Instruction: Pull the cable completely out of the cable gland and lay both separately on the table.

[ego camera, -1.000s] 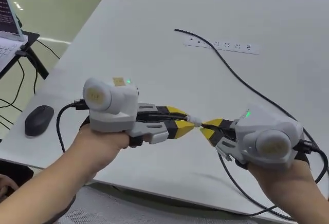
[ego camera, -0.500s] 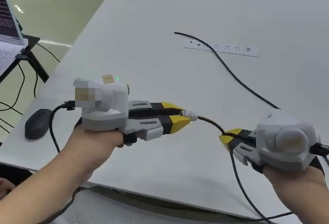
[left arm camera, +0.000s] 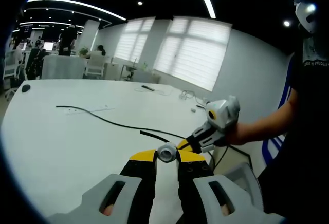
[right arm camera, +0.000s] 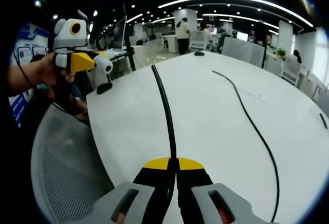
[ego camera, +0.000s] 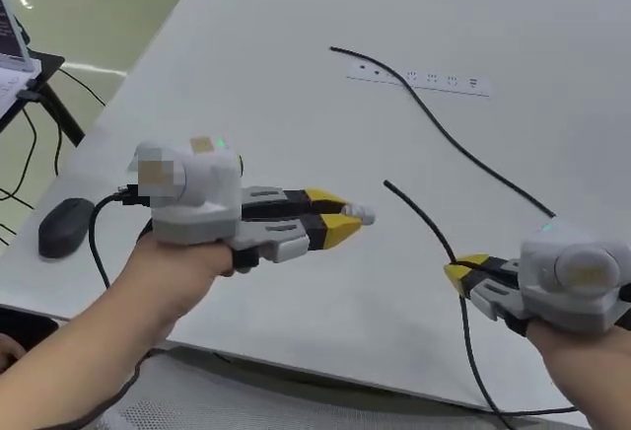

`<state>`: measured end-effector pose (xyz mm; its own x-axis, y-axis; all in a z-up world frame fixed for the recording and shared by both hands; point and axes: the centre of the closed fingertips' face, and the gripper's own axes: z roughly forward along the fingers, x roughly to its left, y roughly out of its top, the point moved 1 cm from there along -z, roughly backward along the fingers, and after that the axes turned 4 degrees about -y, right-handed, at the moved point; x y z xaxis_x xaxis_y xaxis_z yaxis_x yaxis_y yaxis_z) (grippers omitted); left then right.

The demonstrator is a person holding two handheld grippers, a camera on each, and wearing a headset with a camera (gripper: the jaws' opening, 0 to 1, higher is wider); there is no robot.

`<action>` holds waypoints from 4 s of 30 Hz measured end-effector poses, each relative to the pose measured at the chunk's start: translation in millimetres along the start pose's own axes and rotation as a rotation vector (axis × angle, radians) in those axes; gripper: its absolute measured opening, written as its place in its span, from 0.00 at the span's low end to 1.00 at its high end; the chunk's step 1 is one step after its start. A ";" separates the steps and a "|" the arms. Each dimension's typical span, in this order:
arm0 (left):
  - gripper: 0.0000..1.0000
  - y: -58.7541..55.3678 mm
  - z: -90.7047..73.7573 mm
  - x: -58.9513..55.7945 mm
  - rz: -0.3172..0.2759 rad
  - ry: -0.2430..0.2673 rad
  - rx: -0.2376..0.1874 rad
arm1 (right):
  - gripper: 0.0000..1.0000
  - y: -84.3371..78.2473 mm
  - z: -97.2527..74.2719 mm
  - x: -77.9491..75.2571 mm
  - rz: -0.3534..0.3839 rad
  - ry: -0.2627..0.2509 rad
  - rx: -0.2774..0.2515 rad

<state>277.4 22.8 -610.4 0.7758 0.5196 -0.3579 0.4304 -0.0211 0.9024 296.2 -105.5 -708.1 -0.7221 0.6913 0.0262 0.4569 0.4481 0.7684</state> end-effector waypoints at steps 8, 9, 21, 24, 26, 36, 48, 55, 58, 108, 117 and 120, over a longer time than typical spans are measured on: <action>0.15 -6.9 -2.5 5.7 0.029 -0.011 0.024 | 0.00 19.9 5.2 6.6 -0.014 -0.005 -0.020; 0.15 -7.2 -2.7 6.2 0.032 -0.011 0.024 | 0.00 24.1 5.4 7.7 -0.026 -0.008 -0.030; 0.15 -21.7 -11.2 23.4 0.068 -0.060 0.029 | 0.00 58.2 21.1 19.6 -0.082 -0.026 -0.016; 0.15 -27.4 -15.9 25.6 0.084 -0.071 0.030 | 0.00 67.7 28.4 28.5 -0.102 -0.019 -0.015; 0.15 -30.8 -19.3 26.8 0.100 -0.073 0.037 | 0.00 72.5 32.9 33.8 -0.115 -0.016 -0.016; 0.15 -62.5 -41.8 50.2 0.124 -0.054 0.103 | 0.00 92.8 72.1 61.6 -0.206 0.013 0.027; 0.15 -90.6 -63.8 79.4 0.108 -0.043 0.129 | 0.00 98.2 128.3 92.6 -0.334 0.076 0.098; 0.15 -113.6 -74.6 96.8 0.087 -0.024 0.159 | 0.00 96.4 160.6 118.2 -0.341 0.124 0.147; 0.15 -124.3 -79.9 102.0 0.080 -0.018 0.171 | 0.00 92.0 176.3 128.4 -0.367 0.148 0.164; 0.15 -193.5 -92.6 134.9 0.079 -0.007 0.280 | 0.00 39.4 226.2 172.0 -0.606 0.261 0.314; 0.16 -189.7 -94.1 133.9 0.091 0.000 0.276 | 0.00 39.9 227.1 171.9 -0.617 0.256 0.322; 0.16 -188.3 -94.5 133.7 0.084 0.003 0.285 | 0.00 40.2 227.5 171.7 -0.616 0.255 0.328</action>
<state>256.5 176.9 -805.4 0.8133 0.5083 -0.2833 0.4769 -0.3033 0.8249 308.8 160.2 -818.1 -0.9776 0.1245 -0.1694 0.0326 0.8859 0.4627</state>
